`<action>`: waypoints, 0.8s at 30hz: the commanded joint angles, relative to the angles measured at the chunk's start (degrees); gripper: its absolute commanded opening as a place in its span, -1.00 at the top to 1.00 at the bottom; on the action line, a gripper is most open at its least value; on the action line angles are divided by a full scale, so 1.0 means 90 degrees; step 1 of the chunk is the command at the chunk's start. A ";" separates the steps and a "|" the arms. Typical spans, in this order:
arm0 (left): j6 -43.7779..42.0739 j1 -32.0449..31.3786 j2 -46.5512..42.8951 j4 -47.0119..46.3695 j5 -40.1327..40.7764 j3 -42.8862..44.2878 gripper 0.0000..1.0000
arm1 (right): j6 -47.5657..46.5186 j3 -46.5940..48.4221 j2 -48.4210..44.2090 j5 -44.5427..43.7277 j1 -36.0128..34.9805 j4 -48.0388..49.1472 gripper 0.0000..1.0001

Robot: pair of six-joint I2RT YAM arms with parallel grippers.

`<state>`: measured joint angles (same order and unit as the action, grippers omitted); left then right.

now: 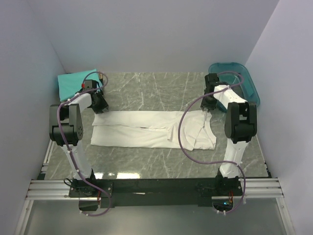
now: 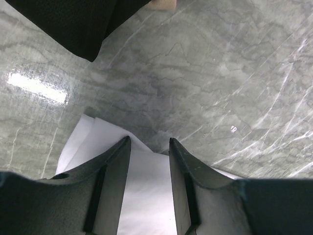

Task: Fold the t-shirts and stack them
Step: Fold the tshirt

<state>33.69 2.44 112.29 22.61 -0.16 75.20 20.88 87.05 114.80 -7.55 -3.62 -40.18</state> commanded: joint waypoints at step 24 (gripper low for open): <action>-0.0072 0.0071 0.0121 0.0671 0.0672 -0.0513 0.10 | 0.0170 0.0066 0.0253 -0.0206 0.0070 0.0432 0.74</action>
<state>33.76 2.44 111.50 21.69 0.67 73.95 21.93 87.05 118.30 -7.14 -3.60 -36.67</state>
